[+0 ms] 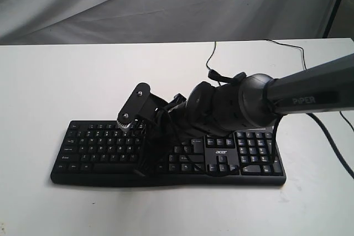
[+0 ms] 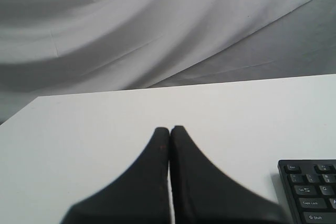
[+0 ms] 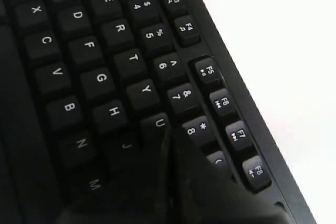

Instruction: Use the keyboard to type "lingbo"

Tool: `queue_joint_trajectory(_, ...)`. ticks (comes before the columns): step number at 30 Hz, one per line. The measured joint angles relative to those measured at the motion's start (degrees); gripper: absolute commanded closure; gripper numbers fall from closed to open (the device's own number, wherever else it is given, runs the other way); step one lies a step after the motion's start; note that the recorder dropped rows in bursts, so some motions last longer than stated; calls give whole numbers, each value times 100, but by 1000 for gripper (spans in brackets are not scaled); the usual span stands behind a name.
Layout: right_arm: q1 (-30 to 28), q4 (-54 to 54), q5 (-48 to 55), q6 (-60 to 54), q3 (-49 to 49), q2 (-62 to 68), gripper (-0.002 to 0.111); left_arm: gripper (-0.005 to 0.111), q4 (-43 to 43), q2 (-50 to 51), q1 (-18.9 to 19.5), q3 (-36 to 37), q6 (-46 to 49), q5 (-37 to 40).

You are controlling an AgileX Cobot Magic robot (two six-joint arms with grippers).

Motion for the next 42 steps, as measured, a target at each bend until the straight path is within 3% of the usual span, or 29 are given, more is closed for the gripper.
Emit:
queue_joint_trajectory(26, 0, 82, 423, 0, -34, -443, 108, 106, 0, 0, 0, 0, 0, 0)
queue_joint_trajectory(42, 452, 149, 254, 0, 239, -657, 108, 106, 0, 0, 0, 0, 0, 0)
